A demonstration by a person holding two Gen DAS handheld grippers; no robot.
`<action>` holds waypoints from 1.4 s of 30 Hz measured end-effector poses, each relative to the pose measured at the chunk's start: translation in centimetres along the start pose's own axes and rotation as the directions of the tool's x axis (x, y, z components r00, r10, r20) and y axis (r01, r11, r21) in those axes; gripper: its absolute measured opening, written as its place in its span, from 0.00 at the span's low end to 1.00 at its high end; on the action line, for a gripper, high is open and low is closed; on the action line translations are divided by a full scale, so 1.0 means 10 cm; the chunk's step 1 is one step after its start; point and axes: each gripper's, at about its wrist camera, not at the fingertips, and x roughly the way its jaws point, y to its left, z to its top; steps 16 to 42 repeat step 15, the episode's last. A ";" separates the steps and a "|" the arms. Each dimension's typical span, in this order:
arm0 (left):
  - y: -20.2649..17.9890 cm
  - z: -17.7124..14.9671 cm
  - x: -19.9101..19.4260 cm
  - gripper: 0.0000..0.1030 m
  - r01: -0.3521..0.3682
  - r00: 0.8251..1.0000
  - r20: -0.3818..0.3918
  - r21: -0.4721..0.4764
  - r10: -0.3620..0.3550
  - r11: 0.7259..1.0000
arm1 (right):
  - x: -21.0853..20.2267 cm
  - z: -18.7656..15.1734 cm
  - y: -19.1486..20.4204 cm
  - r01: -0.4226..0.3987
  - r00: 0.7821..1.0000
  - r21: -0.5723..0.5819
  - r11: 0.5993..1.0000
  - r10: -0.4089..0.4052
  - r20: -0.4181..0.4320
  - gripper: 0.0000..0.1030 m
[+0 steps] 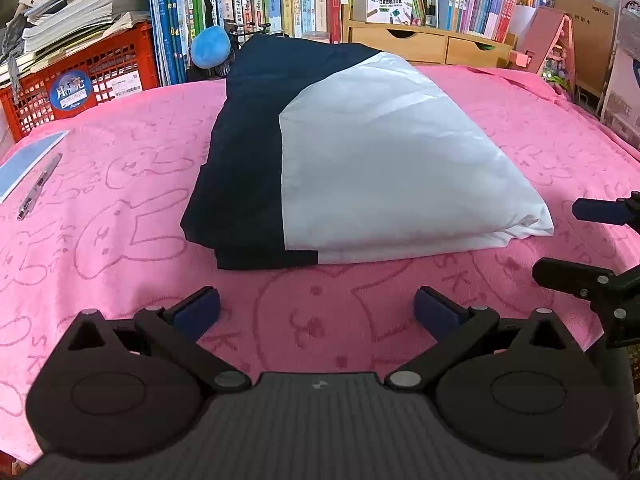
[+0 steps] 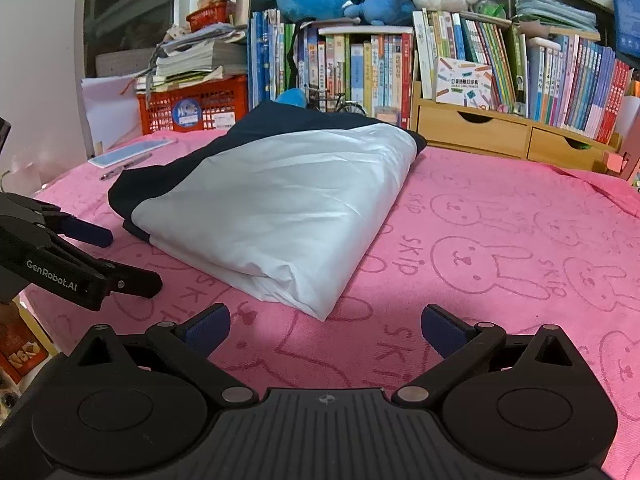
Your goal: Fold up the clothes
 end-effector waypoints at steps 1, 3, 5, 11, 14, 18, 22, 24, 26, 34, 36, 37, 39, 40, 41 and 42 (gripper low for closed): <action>0.00 0.00 0.00 1.00 0.000 1.000 0.001 -0.001 0.000 1.000 | 0.00 0.00 0.00 0.001 1.000 -0.001 1.000 -0.001 -0.002 1.00; 0.00 0.00 0.00 1.00 -0.001 1.000 0.003 -0.001 0.001 1.000 | 0.01 0.00 0.01 0.001 1.000 -0.002 1.000 -0.001 -0.005 1.00; 0.00 0.00 0.00 1.00 -0.002 1.000 0.006 -0.002 0.002 1.000 | 0.01 -0.01 0.01 0.001 1.000 -0.002 1.000 -0.001 -0.007 1.00; -0.01 0.00 0.00 1.00 -0.008 1.000 0.015 -0.009 0.008 1.000 | 0.02 -0.03 0.01 0.001 1.000 0.004 1.000 -0.001 -0.014 1.00; -0.01 -0.01 0.00 1.00 -0.009 1.000 0.021 -0.010 0.009 1.000 | 0.02 -0.03 0.01 0.001 1.000 0.006 1.000 0.000 -0.017 1.00; 0.00 -0.01 0.00 1.00 -0.009 1.000 0.021 -0.010 0.009 1.000 | 0.02 -0.04 0.01 0.000 1.000 0.006 1.000 0.000 -0.018 1.00; 0.00 -0.01 0.00 1.00 -0.009 1.000 0.021 -0.010 0.009 1.000 | 0.02 -0.04 0.01 0.000 1.000 0.006 1.000 0.000 -0.018 1.00; 0.00 -0.01 0.00 1.00 -0.009 1.000 0.021 -0.010 0.009 1.000 | 0.02 -0.04 0.01 0.000 1.000 0.006 1.000 0.000 -0.018 1.00; 0.00 -0.01 0.00 1.00 -0.009 1.000 0.021 -0.010 0.009 1.000 | 0.02 -0.04 0.01 0.000 1.000 0.006 1.000 0.000 -0.018 1.00; 0.00 -0.01 0.00 1.00 -0.009 1.000 0.021 -0.010 0.009 1.000 | 0.02 -0.04 0.01 0.000 1.000 0.006 1.000 0.000 -0.018 1.00; 0.00 -0.01 0.00 1.00 -0.009 1.000 0.021 -0.010 0.009 1.000 | 0.02 -0.04 0.01 0.000 1.000 0.006 1.000 0.000 -0.018 1.00; 0.00 -0.01 0.00 1.00 -0.009 1.000 0.021 -0.010 0.009 1.000 | 0.02 -0.04 0.01 0.000 1.000 0.006 1.000 0.000 -0.018 1.00; 0.00 -0.01 0.00 1.00 -0.009 1.000 0.021 -0.010 0.009 1.000 | 0.02 -0.04 0.01 0.000 1.000 0.006 1.000 0.000 -0.018 1.00; 0.00 -0.01 0.00 1.00 -0.009 1.000 0.021 -0.010 0.009 1.000 | 0.02 -0.04 0.01 0.000 1.000 0.006 1.000 0.000 -0.018 1.00; 0.00 -0.01 0.00 1.00 -0.009 1.000 0.021 -0.010 0.009 1.000 | 0.02 -0.04 0.01 0.000 1.000 0.006 1.000 0.000 -0.018 1.00; 0.00 -0.01 0.00 1.00 -0.009 1.000 0.021 -0.010 0.009 1.000 | 0.02 -0.04 0.01 0.000 1.000 0.006 1.000 0.000 -0.018 1.00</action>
